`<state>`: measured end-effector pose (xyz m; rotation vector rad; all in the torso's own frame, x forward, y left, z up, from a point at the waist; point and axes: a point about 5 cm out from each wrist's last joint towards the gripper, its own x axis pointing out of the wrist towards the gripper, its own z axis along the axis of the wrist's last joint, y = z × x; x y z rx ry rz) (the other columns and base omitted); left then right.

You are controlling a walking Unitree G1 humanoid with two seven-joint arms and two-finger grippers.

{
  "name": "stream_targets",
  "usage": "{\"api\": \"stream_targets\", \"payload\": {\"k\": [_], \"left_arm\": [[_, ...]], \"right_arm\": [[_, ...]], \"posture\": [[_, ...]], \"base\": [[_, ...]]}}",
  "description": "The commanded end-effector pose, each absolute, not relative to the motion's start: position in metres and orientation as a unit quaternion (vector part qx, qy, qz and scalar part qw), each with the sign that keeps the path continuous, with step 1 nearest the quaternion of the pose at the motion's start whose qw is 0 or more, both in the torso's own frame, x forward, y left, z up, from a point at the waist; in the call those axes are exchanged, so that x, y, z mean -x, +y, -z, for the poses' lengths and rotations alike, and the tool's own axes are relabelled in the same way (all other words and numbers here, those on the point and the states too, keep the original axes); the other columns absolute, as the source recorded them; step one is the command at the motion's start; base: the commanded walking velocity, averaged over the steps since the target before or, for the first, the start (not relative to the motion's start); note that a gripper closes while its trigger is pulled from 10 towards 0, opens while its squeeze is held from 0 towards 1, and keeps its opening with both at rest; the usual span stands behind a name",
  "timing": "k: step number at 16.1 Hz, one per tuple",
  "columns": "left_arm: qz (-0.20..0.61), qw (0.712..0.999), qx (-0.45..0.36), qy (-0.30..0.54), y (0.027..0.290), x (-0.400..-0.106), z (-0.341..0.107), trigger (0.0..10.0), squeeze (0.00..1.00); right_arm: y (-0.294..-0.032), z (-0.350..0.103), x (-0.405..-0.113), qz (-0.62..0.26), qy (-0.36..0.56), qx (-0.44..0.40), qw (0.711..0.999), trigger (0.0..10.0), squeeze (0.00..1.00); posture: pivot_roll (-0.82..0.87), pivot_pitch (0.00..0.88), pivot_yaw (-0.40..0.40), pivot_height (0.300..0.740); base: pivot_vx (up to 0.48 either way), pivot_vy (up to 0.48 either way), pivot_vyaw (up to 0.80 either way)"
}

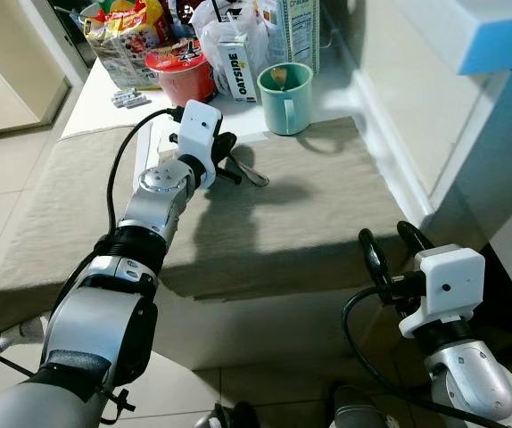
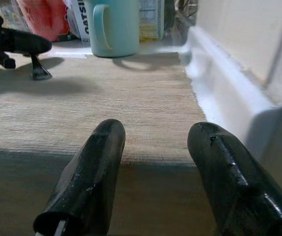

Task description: Setting the table

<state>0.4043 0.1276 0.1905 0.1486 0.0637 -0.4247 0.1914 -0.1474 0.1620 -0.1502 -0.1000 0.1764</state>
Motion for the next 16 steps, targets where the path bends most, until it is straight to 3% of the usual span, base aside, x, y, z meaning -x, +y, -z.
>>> {"api": "stream_targets", "payload": {"k": [1,5,8,12,16], "left_arm": [[0.204,0.972,-0.087,0.076,0.138,-0.402,-0.174,10.0,0.00],[0.199,0.965,-0.054,0.161,0.154,-0.395,-0.150,10.0,0.00],[0.204,0.954,0.013,0.219,0.161,-0.387,-0.143,10.0,0.00],[0.235,0.948,0.039,0.212,0.151,-0.374,-0.159,10.0,0.00],[0.259,0.939,0.054,0.221,0.145,-0.342,-0.169,10.0,0.00]], "right_arm": [[-0.145,-0.164,-0.190,-0.093,-0.047,0.075,0.992,10.0,0.00],[-0.143,-0.162,-0.194,-0.103,-0.039,0.078,0.991,10.0,0.00],[-0.141,-0.161,-0.198,-0.111,-0.036,0.078,0.990,10.0,0.00],[-0.139,-0.159,-0.203,-0.117,-0.035,0.077,0.989,10.0,0.00],[-0.135,-0.153,-0.205,-0.125,-0.030,0.073,0.989,10.0,0.00]], "posture": [[-0.31,0.205,0.208,0.740],[-0.28,0.206,0.203,0.740],[-0.25,0.198,0.203,0.740],[-0.22,0.190,0.206,0.740],[-0.19,0.185,0.206,0.740]], "base": [[0.000,0.000,0.00],[0.000,0.000,0.00],[0.000,0.000,0.00],[0.000,0.000,0.00],[0.000,0.000,0.00]]}}
